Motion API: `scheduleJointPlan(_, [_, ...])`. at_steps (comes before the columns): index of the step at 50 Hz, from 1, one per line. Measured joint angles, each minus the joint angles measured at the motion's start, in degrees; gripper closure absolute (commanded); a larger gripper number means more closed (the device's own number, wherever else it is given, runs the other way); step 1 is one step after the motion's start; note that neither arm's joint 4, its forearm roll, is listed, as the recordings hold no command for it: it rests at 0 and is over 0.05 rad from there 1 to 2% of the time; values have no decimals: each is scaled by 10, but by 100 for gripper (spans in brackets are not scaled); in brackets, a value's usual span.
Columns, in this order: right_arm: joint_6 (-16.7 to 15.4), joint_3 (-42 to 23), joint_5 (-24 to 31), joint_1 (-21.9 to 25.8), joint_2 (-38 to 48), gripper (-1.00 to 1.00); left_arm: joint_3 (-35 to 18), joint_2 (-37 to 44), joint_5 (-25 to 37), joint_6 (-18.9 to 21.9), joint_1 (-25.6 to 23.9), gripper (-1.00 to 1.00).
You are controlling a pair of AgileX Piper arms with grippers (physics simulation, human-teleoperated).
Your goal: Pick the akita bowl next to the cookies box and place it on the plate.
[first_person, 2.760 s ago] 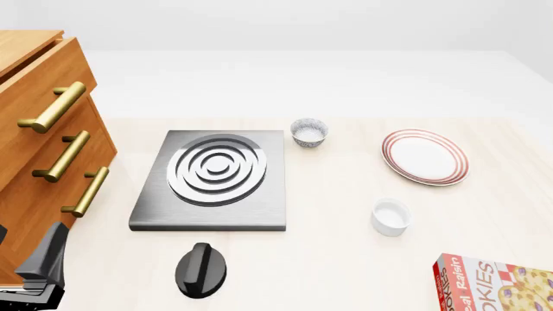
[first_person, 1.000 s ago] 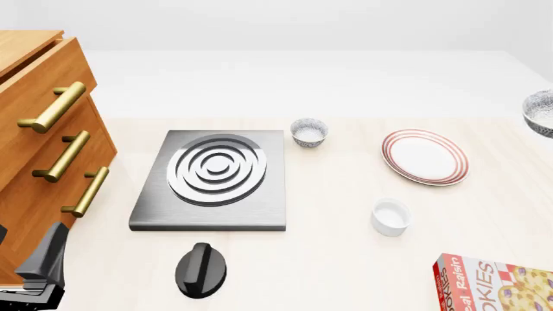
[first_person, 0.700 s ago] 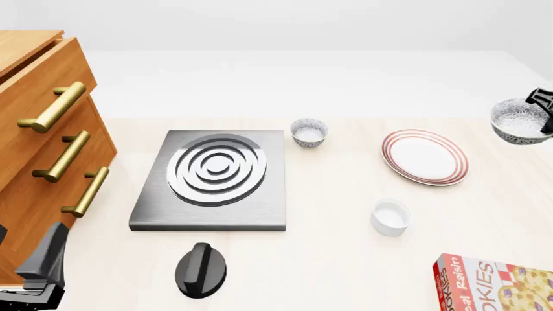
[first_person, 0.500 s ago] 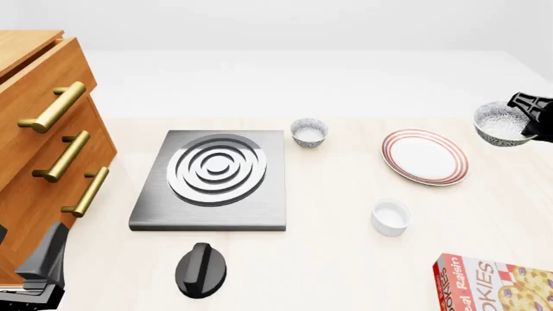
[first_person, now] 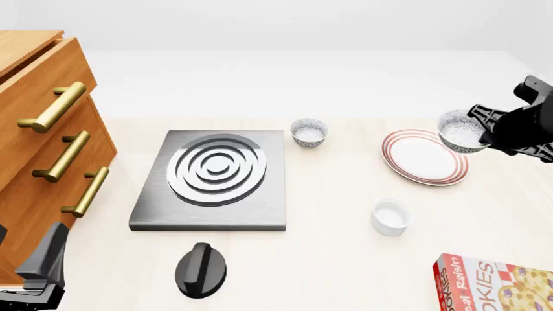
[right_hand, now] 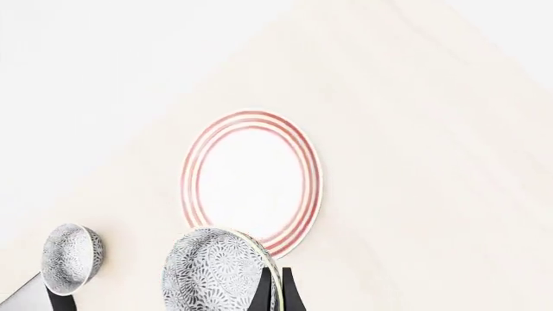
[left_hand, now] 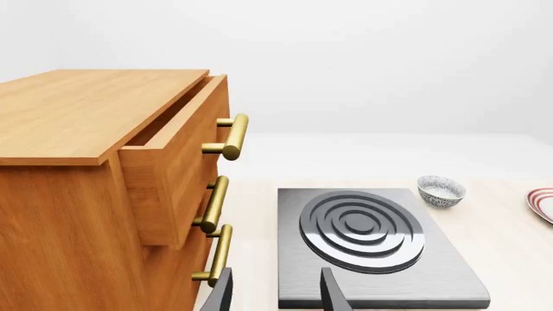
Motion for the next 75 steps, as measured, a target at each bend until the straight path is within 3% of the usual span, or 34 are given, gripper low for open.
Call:
scheduleJointPlan(26, [33,17,-83,35,55,100,0,0,0,0,0,-100])
scheduleJointPlan(75, [30,-5,-151,40,149,100,0,0,0,0,0,-100])
